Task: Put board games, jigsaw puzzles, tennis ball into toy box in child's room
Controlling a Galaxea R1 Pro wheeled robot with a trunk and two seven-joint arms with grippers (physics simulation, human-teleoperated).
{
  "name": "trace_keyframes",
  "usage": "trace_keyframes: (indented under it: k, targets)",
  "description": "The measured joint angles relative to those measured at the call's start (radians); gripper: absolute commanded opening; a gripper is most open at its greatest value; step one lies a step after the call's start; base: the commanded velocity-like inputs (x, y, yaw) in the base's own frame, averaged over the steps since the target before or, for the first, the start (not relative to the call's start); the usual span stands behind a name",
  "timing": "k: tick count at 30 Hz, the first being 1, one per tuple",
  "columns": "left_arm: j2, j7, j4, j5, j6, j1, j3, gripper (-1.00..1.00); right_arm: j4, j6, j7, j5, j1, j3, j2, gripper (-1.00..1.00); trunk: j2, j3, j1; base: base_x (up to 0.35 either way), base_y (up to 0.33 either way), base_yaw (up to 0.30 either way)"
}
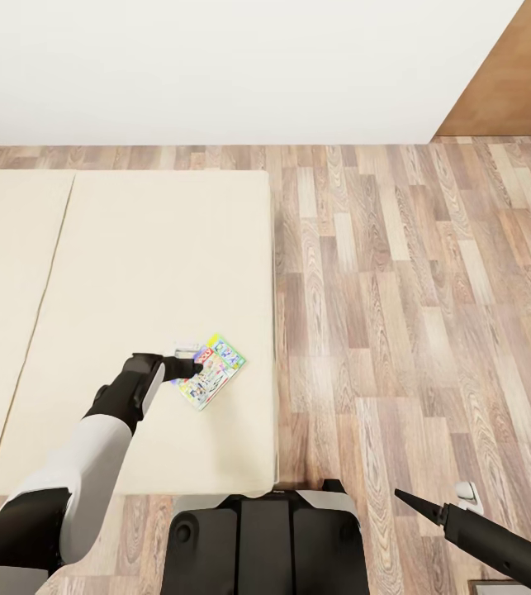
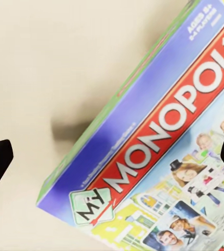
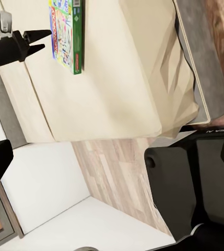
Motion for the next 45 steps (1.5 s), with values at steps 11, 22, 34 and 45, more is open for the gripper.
trace_keyframes:
  k: [11, 22, 34, 45]
  targets:
    - [0.001, -0.009, 0.002, 0.001, -0.003, 0.000, -0.002, 1.00, 0.000, 0.000, 0.001, -0.001, 0.000, 0.000, 0.000, 1.00, 0.000, -0.007, 0.000, 0.000, 0.000, 0.000]
    - [0.001, -0.010, 0.002, 0.002, -0.003, 0.000, -0.003, 1.00, -0.003, -0.001, 0.002, -0.001, 0.000, 0.000, 0.000, 1.00, 0.000, -0.013, 0.000, 0.000, 0.000, 0.000]
    - [0.022, -0.087, 0.002, 0.008, -0.003, 0.000, 0.004, 1.00, -0.005, 0.000, 0.002, -0.001, 0.000, 0.000, 0.000, 1.00, 0.000, -0.016, 0.000, 0.000, 0.000, 0.000]
    - [0.028, -0.148, 0.002, 0.002, -0.004, 0.000, 0.002, 1.00, -0.005, -0.001, 0.003, -0.001, 0.000, 0.000, 0.000, 1.00, 0.000, -0.020, 0.000, 0.000, 0.000, 0.000]
